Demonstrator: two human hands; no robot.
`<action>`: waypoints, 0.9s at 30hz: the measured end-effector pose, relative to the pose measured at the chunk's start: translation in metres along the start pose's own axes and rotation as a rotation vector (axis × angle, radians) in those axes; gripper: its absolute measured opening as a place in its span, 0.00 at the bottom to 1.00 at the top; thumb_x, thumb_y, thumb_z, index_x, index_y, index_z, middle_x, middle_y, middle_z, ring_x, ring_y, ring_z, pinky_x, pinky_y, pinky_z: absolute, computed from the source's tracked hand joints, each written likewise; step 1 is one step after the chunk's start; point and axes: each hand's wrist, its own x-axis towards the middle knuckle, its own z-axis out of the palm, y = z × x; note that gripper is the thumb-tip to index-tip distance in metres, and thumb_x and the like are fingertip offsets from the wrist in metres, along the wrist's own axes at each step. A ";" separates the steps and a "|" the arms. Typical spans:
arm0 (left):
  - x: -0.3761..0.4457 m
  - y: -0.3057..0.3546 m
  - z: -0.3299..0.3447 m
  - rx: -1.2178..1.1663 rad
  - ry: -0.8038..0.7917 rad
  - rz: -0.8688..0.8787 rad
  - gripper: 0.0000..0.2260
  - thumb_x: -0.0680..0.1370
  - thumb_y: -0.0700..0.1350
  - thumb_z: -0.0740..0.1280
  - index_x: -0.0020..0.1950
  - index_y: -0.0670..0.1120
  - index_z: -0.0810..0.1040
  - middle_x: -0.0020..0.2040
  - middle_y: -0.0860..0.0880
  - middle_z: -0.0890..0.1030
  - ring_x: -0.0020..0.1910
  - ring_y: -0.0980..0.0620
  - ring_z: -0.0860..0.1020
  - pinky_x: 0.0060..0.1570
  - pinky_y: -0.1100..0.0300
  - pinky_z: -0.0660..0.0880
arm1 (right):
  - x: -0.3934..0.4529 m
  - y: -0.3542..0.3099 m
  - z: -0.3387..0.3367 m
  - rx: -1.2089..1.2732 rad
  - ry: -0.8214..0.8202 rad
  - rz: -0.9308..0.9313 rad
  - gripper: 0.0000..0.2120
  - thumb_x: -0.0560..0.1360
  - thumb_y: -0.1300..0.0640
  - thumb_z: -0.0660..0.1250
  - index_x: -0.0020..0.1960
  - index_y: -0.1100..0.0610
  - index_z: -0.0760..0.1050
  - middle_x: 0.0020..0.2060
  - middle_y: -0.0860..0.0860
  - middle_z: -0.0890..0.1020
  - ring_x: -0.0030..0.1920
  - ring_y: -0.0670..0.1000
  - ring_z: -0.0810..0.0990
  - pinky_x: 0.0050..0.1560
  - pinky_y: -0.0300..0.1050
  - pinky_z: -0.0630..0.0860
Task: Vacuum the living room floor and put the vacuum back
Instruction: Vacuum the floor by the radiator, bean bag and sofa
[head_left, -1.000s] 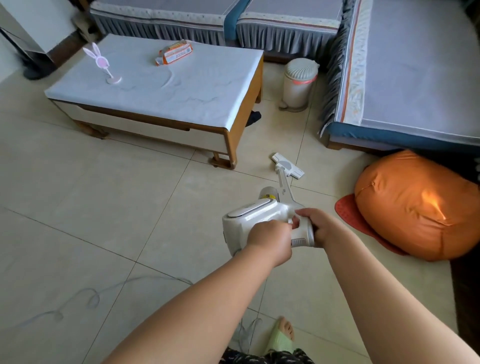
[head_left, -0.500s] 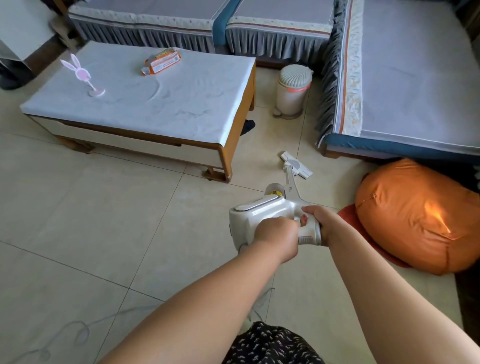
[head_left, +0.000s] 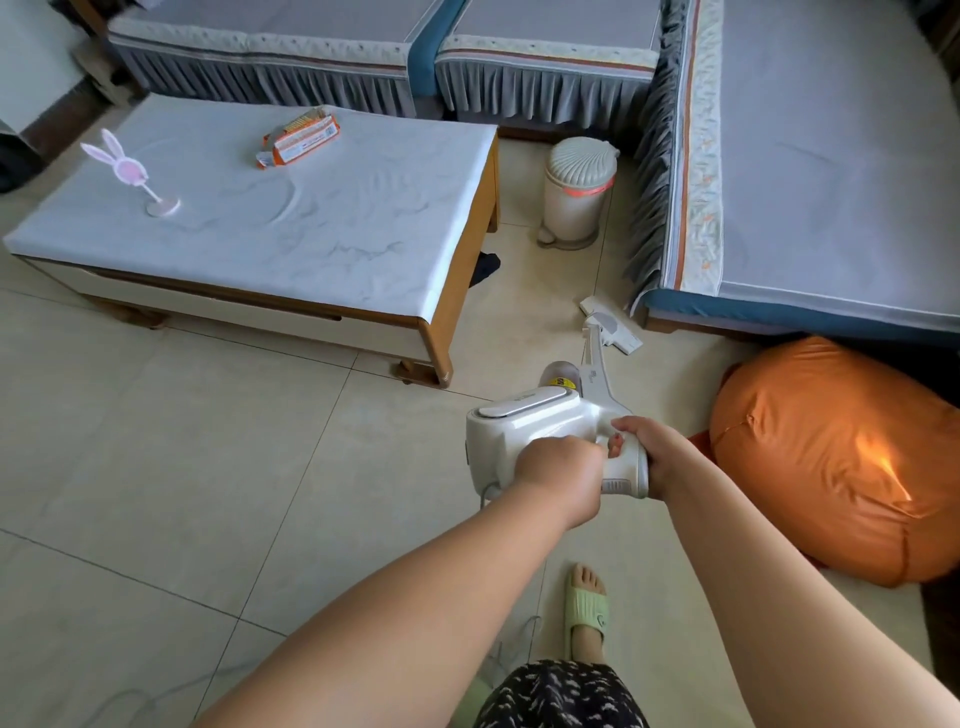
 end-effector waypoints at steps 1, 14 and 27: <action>0.009 0.003 -0.004 0.005 -0.002 0.001 0.10 0.75 0.39 0.63 0.55 0.46 0.77 0.50 0.44 0.80 0.49 0.41 0.79 0.41 0.56 0.70 | 0.003 -0.009 -0.001 0.009 0.004 0.002 0.02 0.78 0.61 0.61 0.48 0.58 0.68 0.23 0.50 0.73 0.21 0.45 0.72 0.29 0.40 0.75; 0.052 0.016 -0.035 0.031 -0.031 -0.007 0.09 0.74 0.40 0.63 0.53 0.47 0.77 0.48 0.45 0.80 0.47 0.41 0.79 0.40 0.58 0.68 | 0.007 -0.068 -0.008 0.173 -0.112 0.050 0.04 0.79 0.60 0.62 0.49 0.61 0.70 0.23 0.53 0.74 0.20 0.47 0.73 0.28 0.37 0.76; -0.040 -0.058 -0.013 0.015 -0.029 -0.072 0.08 0.74 0.41 0.64 0.52 0.49 0.76 0.43 0.48 0.75 0.46 0.43 0.78 0.39 0.58 0.67 | -0.001 0.026 0.064 -0.019 -0.057 0.065 0.07 0.73 0.65 0.60 0.38 0.59 0.67 0.24 0.52 0.70 0.18 0.47 0.71 0.24 0.37 0.73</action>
